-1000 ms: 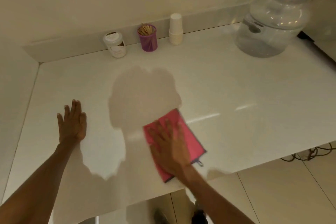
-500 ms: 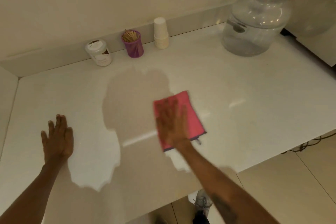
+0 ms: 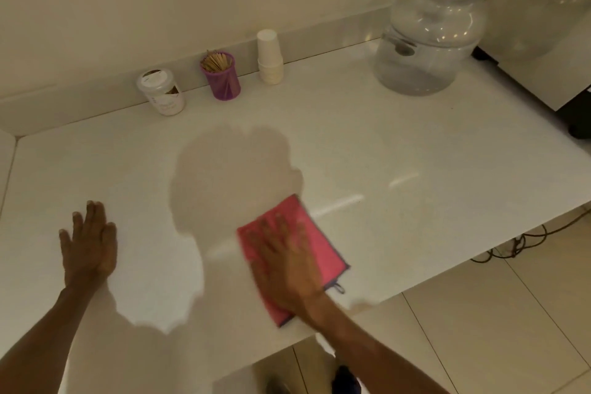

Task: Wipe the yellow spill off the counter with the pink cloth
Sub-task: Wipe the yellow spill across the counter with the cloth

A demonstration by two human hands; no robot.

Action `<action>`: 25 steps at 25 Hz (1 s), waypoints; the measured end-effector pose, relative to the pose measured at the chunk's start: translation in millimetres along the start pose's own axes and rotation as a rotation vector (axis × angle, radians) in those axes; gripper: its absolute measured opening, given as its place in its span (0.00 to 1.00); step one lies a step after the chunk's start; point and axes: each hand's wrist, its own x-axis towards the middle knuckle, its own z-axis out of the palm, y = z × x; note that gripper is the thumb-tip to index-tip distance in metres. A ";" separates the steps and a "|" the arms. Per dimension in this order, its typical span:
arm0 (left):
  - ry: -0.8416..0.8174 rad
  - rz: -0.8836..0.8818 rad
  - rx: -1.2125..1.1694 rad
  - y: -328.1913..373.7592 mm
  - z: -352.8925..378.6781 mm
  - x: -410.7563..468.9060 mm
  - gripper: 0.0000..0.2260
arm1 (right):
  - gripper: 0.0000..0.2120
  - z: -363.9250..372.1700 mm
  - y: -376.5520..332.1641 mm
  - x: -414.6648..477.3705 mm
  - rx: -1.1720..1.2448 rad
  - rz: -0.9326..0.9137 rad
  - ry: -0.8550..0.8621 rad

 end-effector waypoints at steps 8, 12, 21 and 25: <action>0.008 -0.023 0.004 3.7 -0.3 -0.9 0.24 | 0.32 -68.0 195.3 75.9 -0.195 0.340 -0.066; 0.028 -0.015 -0.001 3.0 -0.3 -0.6 0.24 | 0.30 -61.4 193.8 164.5 -0.215 0.325 -0.064; 0.018 -0.031 -0.001 6.1 -2.2 -1.6 0.24 | 0.28 11.0 -13.9 83.7 -0.073 -0.318 -0.215; 0.016 -0.036 -0.015 3.0 -1.0 -1.6 0.24 | 0.27 -17.9 85.3 49.9 -0.099 -0.232 -0.045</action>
